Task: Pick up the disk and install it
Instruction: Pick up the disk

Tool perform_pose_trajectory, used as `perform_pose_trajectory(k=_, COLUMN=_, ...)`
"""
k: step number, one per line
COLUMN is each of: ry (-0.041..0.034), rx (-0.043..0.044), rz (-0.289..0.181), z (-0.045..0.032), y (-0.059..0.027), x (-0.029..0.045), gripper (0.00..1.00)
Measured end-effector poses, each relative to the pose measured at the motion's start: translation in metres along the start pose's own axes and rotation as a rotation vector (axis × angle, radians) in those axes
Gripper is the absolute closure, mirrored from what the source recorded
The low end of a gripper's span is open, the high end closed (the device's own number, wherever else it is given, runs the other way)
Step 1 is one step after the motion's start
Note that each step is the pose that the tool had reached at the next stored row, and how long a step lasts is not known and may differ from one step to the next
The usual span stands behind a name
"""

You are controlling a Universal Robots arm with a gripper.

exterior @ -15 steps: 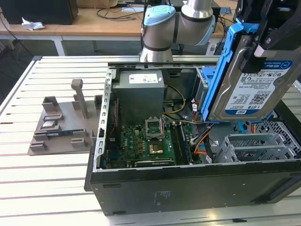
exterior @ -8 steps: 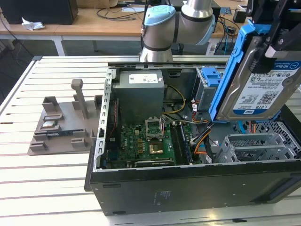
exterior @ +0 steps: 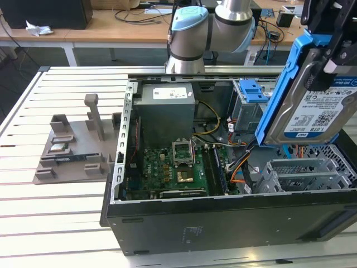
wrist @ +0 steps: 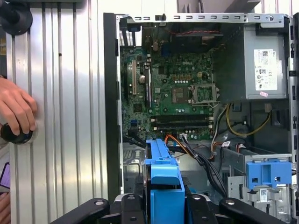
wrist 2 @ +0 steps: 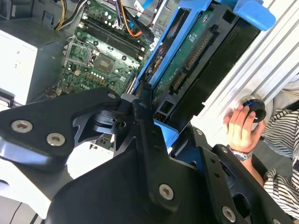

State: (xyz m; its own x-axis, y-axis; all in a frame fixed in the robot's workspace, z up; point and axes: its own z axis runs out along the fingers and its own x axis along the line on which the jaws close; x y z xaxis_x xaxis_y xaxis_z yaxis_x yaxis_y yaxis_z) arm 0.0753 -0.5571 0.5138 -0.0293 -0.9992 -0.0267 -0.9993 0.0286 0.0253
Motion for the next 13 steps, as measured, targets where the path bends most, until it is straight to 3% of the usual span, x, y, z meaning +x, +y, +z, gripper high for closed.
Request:
perform_pose_trajectory(k=6, ry=-0.0001, rx=-0.0006, rz=0.000, z=0.0061, y=-0.0037, x=0.0001, gripper=0.64)
perform_pose_trajectory(k=13, ry=0.0003, rx=-0.0018, rz=0.001, z=0.0116, y=-0.0150, x=-0.0001, gripper=0.64)
